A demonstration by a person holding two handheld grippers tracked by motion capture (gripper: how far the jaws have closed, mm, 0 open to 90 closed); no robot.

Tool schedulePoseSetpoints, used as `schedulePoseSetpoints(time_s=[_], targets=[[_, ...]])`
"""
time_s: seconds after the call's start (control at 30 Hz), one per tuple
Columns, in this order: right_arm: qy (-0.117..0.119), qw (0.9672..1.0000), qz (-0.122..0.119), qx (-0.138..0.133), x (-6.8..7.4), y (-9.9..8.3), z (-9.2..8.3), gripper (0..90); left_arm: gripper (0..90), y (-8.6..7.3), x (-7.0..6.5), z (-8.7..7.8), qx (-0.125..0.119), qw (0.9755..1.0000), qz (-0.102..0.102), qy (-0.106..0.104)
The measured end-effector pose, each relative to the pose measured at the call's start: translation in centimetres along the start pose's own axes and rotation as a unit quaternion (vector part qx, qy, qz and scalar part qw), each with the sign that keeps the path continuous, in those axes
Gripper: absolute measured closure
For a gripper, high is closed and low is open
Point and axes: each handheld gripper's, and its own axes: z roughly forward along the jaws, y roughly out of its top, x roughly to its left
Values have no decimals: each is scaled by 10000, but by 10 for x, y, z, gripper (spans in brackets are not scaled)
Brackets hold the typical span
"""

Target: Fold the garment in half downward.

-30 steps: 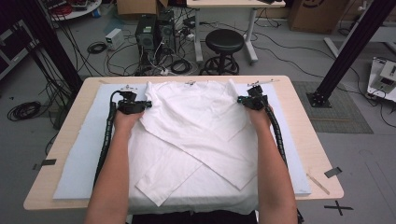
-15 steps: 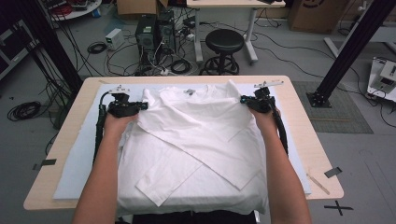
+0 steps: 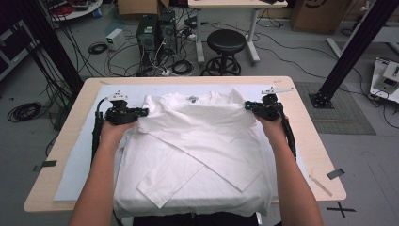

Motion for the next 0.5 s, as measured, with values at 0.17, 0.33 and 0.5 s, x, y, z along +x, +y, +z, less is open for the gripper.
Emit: schedulePoseSetpoints(time_s=[0.17,0.33,0.5], targets=[[-13,9999,-98,24,4,-1,-5,881,841,-6,-4,-5,30,9999,109,97],[-37,9998,-209,35,12,-7,-10,881,841,-11,-11,-10,37,9996,254,67],[46,9996,-272,-45,19,-11,-21,880,841,-19,-17,-18,65,9991,414,0]])
